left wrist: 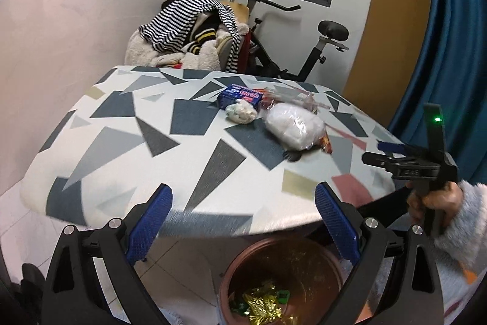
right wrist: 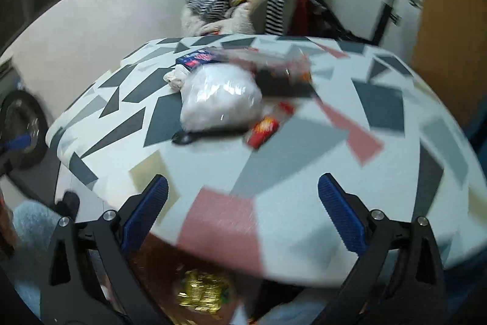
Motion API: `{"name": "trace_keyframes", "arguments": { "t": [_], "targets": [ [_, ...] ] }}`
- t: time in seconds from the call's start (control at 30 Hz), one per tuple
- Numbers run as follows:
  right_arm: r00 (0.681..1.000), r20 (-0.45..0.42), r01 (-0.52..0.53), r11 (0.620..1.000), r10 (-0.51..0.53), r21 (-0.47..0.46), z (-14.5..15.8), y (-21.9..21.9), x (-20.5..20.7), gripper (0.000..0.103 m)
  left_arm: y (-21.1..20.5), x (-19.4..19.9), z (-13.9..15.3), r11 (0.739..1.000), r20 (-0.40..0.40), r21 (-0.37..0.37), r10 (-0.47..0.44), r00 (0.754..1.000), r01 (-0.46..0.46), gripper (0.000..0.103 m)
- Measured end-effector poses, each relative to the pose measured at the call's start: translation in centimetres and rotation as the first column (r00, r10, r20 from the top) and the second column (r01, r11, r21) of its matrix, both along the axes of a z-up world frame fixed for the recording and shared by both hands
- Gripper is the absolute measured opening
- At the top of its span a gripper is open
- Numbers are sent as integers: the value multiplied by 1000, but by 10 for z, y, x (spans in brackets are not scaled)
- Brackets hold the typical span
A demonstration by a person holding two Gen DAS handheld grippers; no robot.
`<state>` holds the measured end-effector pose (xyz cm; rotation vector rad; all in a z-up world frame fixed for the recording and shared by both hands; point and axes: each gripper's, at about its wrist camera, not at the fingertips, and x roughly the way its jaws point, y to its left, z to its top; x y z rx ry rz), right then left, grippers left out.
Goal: Collect trash
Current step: 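Grasp the red lighter with the right gripper while the left gripper reaches toward the white tissue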
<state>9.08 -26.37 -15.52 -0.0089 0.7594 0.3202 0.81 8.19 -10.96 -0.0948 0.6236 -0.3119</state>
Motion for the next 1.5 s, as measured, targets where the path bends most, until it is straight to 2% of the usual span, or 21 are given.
{"name": "trace_keyframes", "arguments": {
  "t": [0.1,0.17,0.27,0.3,0.43,0.63,0.8,0.83,0.87,1.03,1.13,1.3,1.5],
  "targets": [
    [994,15,-109,983,113,-145,2,-6,35,97,-5,23,4,999,-41,-36,-8,999,6,92],
    [984,18,-173,967,180,-189,2,-5,49,97,-8,34,4,998,-57,-56,-11,998,7,92],
    [959,-18,-277,928,282,-249,-3,2,69,97,-14,51,1,996,-86,-85,-8,996,1,92],
    [946,-42,-320,902,322,-289,-10,8,78,97,-15,57,-1,995,-99,-102,-7,995,-3,92],
    [922,-107,-387,867,372,-315,-23,15,104,97,-16,73,-11,989,-140,-149,-8,990,-14,92],
    [898,-181,-439,845,401,-307,-37,19,129,97,-18,90,-23,988,-179,-156,-15,984,-13,92],
    [887,-195,-458,848,418,-267,-42,21,141,95,-22,98,-28,987,-191,-163,-28,981,-4,92],
    [882,-206,-466,851,424,-243,-43,20,143,93,-24,100,-29,986,-194,-164,-32,981,-1,92],
    [870,-221,-483,853,441,-197,-43,19,145,85,-25,102,-29,986,-195,-166,-35,980,2,91],
    [872,-227,-477,856,434,-198,-42,22,141,84,-32,109,-32,980,-217,-200,-57,975,13,88],
    [886,-206,-455,863,415,-218,-38,22,132,84,-37,116,-33,974,-236,-224,-68,969,14,85],
    [936,-160,-338,929,315,-150,-28,6,120,84,-43,129,-35,961,-274,-276,-74,959,-5,82],
    [979,-104,-185,980,177,-68,-25,-13,104,84,-49,149,-40,932,-317,-360,-78,945,-44,74]
  ]
}}
